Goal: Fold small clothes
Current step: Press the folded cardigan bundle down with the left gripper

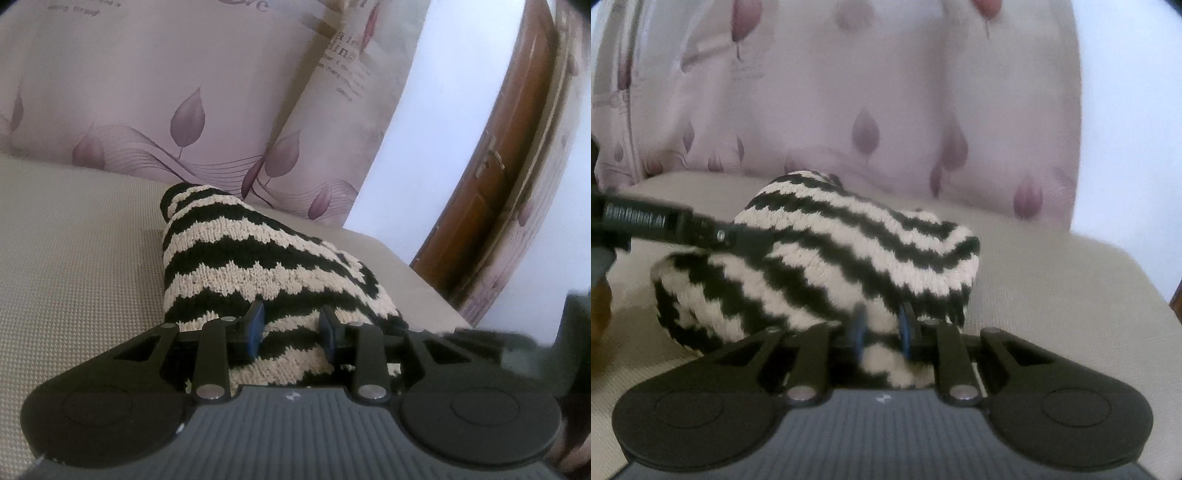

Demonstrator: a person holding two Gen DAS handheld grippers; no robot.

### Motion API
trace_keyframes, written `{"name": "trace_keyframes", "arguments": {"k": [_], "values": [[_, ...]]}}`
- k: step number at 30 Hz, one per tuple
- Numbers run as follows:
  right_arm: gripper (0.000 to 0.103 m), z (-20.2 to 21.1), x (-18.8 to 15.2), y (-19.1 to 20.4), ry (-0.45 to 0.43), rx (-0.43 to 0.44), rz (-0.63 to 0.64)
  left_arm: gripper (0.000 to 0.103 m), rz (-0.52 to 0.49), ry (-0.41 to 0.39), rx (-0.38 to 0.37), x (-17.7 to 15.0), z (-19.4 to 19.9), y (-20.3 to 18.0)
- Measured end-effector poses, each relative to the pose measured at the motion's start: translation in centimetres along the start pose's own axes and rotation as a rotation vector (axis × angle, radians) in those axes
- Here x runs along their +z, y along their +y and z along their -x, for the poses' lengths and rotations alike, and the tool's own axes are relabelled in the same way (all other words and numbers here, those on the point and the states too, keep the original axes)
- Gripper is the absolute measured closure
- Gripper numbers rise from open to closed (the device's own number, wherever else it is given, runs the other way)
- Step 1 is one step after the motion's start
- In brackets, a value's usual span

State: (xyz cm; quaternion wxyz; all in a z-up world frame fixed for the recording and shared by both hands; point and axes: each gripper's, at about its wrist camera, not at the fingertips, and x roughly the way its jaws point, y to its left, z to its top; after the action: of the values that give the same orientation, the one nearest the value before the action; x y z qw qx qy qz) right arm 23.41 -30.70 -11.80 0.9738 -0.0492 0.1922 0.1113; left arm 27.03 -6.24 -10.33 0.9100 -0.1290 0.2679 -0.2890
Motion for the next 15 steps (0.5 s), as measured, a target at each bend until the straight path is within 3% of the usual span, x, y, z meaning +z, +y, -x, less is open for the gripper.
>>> {"name": "trace_keyframes", "arguments": {"k": [5,9,10,13,15], "values": [[0.086,-0.1,-0.2,-0.3,-0.034,0.026,-0.053,0.067,-0.021,-0.001,0.011,0.1,0.2,-0.1],[0.086,0.0,-0.3,-1.7,-0.040,0.081,-0.129,0.066,-0.105,0.016,0.051,0.8,0.3,-1.3],[0.086,-0.1,-0.2,-1.8,-0.041,0.087,-0.137,0.063,-0.115,0.015,0.055,1.2,0.4,-1.6],[0.086,-0.1,-0.3,-1.7,-0.042,0.087,-0.136,0.032,-0.116,-0.035,0.050,2.5,1.2,-2.6],[0.086,0.0,-0.3,-1.5,-0.042,0.080,-0.125,0.030,-0.122,-0.074,0.045,3.5,1.0,-2.9]]}}
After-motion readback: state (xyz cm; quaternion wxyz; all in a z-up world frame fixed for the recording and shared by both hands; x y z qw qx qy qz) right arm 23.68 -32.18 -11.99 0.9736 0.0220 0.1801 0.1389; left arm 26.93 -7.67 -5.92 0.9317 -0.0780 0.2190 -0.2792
